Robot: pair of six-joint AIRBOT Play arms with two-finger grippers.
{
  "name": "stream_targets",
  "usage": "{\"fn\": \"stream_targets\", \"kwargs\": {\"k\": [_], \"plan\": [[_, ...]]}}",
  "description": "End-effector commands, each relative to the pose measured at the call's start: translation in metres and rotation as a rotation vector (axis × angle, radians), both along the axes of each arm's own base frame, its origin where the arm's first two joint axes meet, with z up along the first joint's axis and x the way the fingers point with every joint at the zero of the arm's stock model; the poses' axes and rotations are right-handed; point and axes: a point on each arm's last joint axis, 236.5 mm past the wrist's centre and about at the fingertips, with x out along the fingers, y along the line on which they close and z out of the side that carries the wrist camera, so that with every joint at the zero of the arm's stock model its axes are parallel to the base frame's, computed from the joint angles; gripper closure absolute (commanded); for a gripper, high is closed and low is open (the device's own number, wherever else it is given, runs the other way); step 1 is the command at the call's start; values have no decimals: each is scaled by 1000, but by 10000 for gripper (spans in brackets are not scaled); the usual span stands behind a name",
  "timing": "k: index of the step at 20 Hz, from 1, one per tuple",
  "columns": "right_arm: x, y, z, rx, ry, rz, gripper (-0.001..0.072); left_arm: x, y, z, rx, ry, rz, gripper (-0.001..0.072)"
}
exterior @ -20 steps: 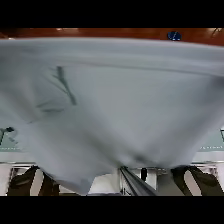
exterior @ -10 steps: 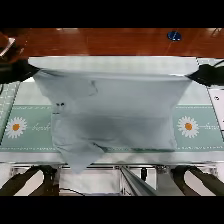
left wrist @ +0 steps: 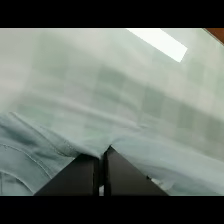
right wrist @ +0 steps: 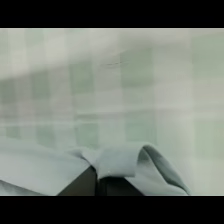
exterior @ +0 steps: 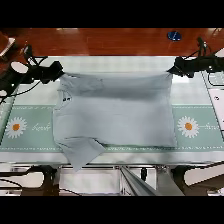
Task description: Fold the shirts.
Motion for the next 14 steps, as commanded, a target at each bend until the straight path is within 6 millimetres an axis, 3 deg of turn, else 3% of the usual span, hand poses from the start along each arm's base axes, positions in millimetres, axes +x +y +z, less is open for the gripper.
{"fn": "stream_targets", "kwargs": {"k": [1, 4, 6, 9, 14], "plan": [[2, 3, -8, 41, 40, 23, 687, -11, -7, -16, -23, 84, -52, 688], [-35, 5, -5, 54, 119, 157, 688, -44, -17, -2, 7, 146, -304, 688], [-64, -2, -9, 45, 215, 215, 687, -75, -19, -6, -11, 230, -423, 688], [-102, -12, -32, -9, 366, 266, 688, -117, -12, -36, 33, 389, -520, 688], [-144, -14, -79, -37, 530, 265, 687, -142, -10, -67, 19, 489, -526, 688]]}}
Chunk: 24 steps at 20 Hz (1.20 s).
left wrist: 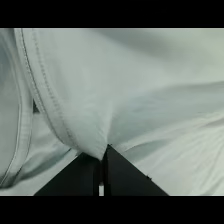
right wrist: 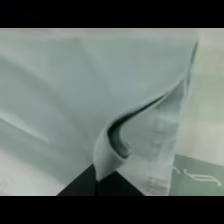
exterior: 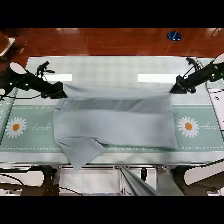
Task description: Fold the shirts.
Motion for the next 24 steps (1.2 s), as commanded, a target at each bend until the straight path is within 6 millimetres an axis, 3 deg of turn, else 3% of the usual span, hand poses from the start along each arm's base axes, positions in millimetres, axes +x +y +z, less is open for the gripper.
{"fn": "stream_targets", "kwargs": {"k": [1, 2, 3, 4, 6, 10, 13, 17, 18, 19, 21, 24], "plan": [[-31, -5, -28, -39, 107, 13, 687, -21, 1, -15, 8, 76, -43, 685], [-28, -5, -32, -43, 109, -26, 623, -20, 0, -15, 8, 72, -40, 609], [-25, -4, -34, -41, 116, -68, 403, -21, -2, -14, 7, 77, -41, 302], [-24, 0, -31, -26, 113, -72, 308, -24, -4, -13, 6, 91, -52, 196], [-24, -4, -18, -35, 92, -73, 307, -29, 1, -2, 4, 110, -50, 197], [-32, -52, 32, -227, -73, -118, 307, -42, 36, 38, 34, 18, 32, 197], [-51, -61, 57, -249, -248, -266, 307, -89, 58, 37, 55, -27, 143, 197], [-98, -19, 51, -161, -382, -374, 307, -176, 76, -7, 35, 112, 424, 198], [-108, -7, 46, -125, -387, -397, 307, -189, 76, -16, 11, 146, 492, 197], [-116, 5, 42, -87, -386, -401, 307, -192, 68, -20, -33, 159, 542, 197], [-128, 20, 33, -31, -364, -409, 307, -207, 41, -25, -102, 192, 445, 199], [-135, 27, 28, -12, -341, -394, 307, -214, 28, -28, -114, 239, 391, 199]]}}
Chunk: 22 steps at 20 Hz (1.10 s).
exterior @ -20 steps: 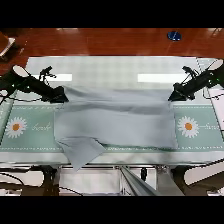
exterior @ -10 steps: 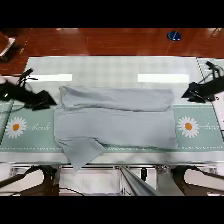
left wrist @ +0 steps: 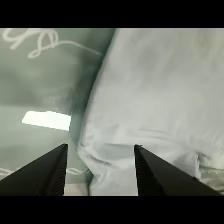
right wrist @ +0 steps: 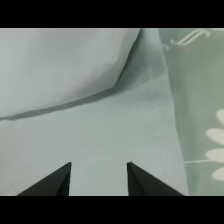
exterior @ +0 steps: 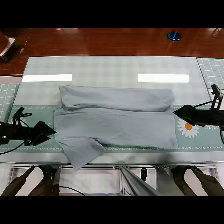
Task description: Fold the shirts.
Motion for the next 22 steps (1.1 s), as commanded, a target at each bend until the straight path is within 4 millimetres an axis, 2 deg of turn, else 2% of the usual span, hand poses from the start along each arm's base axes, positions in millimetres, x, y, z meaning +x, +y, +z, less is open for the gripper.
{"fn": "stream_targets", "kwargs": {"k": [1, 8, 11, 13, 14, 15, 16, 17, 18, 19, 20, 22], "plan": [[-8, 13, -4, 45, -15, -5, 307, -18, -21, -7, -65, 54, -39, 199], [-6, 13, -3, 62, -12, -31, 307, -34, -52, -25, -78, 139, -172, 199], [7, 17, 8, 119, -53, -82, 307, -45, -66, -34, -71, 172, -239, 200], [15, 1, 16, 77, -80, -114, 307, -49, -71, -36, -69, 180, -277, 204], [16, -12, 21, 58, -81, -137, 307, -48, -72, -36, -63, 177, -280, 265], [13, -26, 26, 40, -73, -156, 307, -46, -72, -38, -53, 172, -272, 458], [4, -45, 26, 1, -42, -175, 307, -43, -72, -39, -48, 160, -267, 691], [-12, -64, 19, -45, 23, -198, 307, -40, -72, -39, -48, 149, -259, 686], [-40, -80, 4, -91, 144, -229, 307, -38, -72, -39, -47, 143, -254, 688], [-70, -87, -14, -126, 280, -263, 307, -37, -72, -39, -45, 141, -253, 688], [-90, -80, -27, -126, 362, -234, 308, -37, -72, -39, -44, 140, -253, 688], [-119, -52, -51, -77, 468, -154, 307, -36, -72, -39, -46, 131, -259, 688]]}}
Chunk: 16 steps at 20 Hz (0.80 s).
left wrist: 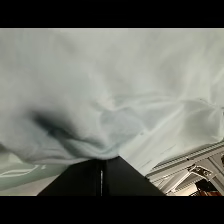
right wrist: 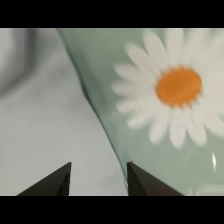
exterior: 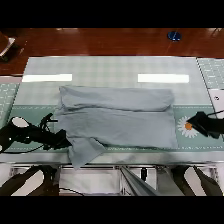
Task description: Fold the shirts.
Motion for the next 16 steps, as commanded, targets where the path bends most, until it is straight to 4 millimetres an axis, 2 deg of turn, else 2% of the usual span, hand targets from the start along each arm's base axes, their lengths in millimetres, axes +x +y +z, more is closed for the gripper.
{"fn": "stream_targets", "kwargs": {"k": [1, 2, 7, 13, 16], "plan": [[-66, 17, -37, 29, 252, 55, 307, 8, 2, -4, 16, -36, 5, 688], [-74, 26, -44, 51, 276, 68, 307, 10, 1, -3, 12, -41, 13, 688], [-77, 46, -47, 170, 329, 111, 307, 20, -6, 1, -23, -72, 47, 688], [-77, 52, -65, 242, 393, 98, 307, 20, -6, 1, -23, -77, 41, 688], [-64, 56, -74, 280, 368, 76, 307, 20, -7, 1, -24, -77, 41, 688]]}}
